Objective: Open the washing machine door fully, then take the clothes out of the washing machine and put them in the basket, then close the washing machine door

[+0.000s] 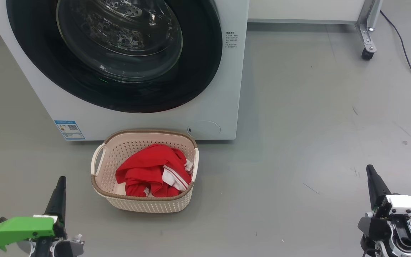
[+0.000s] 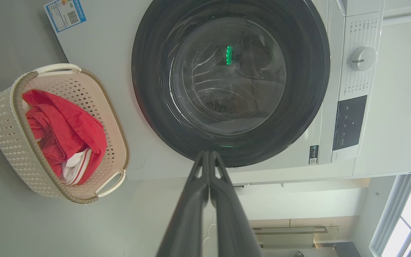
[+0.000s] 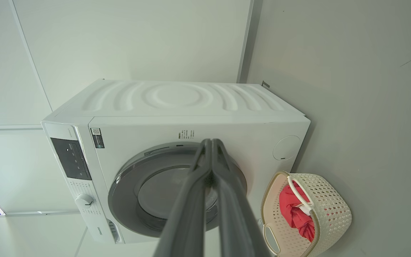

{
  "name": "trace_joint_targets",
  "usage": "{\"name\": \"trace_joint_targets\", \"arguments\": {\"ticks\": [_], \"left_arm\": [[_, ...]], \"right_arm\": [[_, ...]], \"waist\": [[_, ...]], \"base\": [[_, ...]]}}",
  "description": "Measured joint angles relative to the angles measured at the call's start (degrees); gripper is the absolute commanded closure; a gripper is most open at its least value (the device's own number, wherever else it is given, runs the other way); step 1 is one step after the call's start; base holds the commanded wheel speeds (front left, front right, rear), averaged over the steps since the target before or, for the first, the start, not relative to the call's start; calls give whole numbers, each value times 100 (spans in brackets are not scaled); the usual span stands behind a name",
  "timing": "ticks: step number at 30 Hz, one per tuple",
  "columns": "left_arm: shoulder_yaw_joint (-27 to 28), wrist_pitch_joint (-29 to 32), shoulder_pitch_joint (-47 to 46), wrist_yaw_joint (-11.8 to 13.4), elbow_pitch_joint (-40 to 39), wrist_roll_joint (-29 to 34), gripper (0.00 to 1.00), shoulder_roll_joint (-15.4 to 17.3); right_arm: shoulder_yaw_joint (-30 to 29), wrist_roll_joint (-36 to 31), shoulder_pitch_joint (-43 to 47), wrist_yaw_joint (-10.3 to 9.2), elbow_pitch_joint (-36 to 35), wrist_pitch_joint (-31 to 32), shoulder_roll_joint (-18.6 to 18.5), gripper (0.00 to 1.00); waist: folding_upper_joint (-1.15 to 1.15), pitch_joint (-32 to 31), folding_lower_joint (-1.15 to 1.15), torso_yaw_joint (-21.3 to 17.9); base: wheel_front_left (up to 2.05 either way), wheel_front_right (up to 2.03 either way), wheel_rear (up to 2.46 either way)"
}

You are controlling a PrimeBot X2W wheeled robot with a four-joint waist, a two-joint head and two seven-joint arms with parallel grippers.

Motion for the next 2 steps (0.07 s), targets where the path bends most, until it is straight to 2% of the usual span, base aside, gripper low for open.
{"name": "trace_joint_targets", "arguments": {"ticks": [2], "left_arm": [[1, 0, 0, 0, -1, 0, 100, 0]], "right_arm": [[-1, 0, 0, 0, 0, 0, 1, 100]], "waist": [[0, 0, 0, 0]], "base": [[0, 0, 0]]}}
